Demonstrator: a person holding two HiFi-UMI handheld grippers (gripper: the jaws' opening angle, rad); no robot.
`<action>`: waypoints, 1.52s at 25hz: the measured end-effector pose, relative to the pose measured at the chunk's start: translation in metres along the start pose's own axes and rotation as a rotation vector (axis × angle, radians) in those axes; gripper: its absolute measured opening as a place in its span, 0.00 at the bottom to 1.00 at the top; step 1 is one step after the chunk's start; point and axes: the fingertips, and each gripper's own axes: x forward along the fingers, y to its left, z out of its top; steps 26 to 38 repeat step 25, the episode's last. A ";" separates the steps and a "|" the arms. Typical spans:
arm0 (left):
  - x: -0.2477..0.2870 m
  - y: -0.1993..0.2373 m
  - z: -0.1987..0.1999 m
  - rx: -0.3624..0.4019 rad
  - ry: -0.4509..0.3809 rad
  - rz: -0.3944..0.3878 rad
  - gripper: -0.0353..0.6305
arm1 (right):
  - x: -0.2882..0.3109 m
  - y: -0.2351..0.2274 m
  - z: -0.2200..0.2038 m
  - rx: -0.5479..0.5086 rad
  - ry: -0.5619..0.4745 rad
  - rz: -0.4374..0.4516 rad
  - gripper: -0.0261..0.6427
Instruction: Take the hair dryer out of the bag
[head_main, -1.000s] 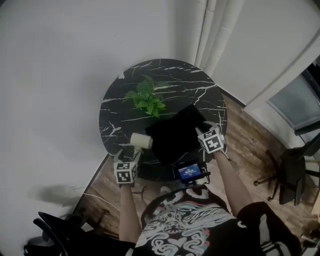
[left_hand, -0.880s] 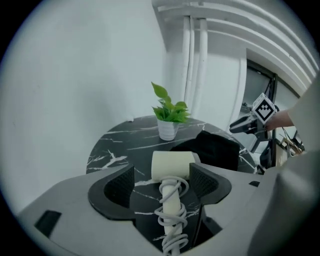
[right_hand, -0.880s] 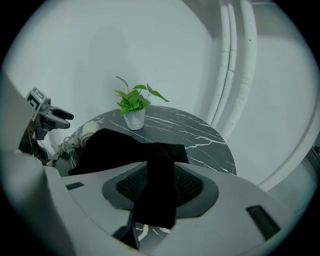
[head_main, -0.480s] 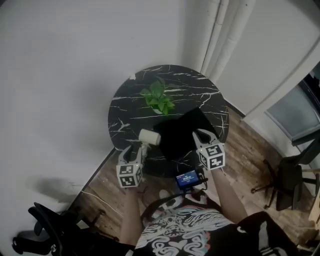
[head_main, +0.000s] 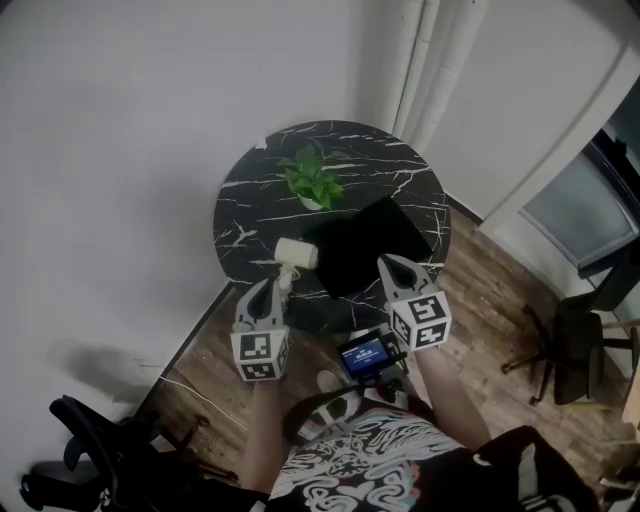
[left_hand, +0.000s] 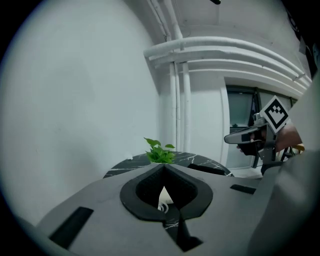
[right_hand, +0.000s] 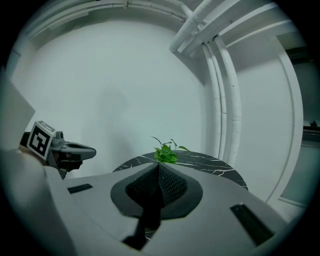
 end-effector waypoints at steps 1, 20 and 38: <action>-0.004 0.000 0.002 -0.004 -0.011 0.001 0.07 | -0.004 0.004 0.001 -0.001 -0.010 -0.002 0.07; -0.030 -0.009 0.004 -0.003 -0.044 -0.010 0.07 | -0.034 0.032 0.004 0.021 -0.046 0.004 0.07; -0.031 -0.009 -0.004 -0.009 -0.035 -0.018 0.07 | -0.036 0.034 -0.009 0.041 -0.023 0.006 0.07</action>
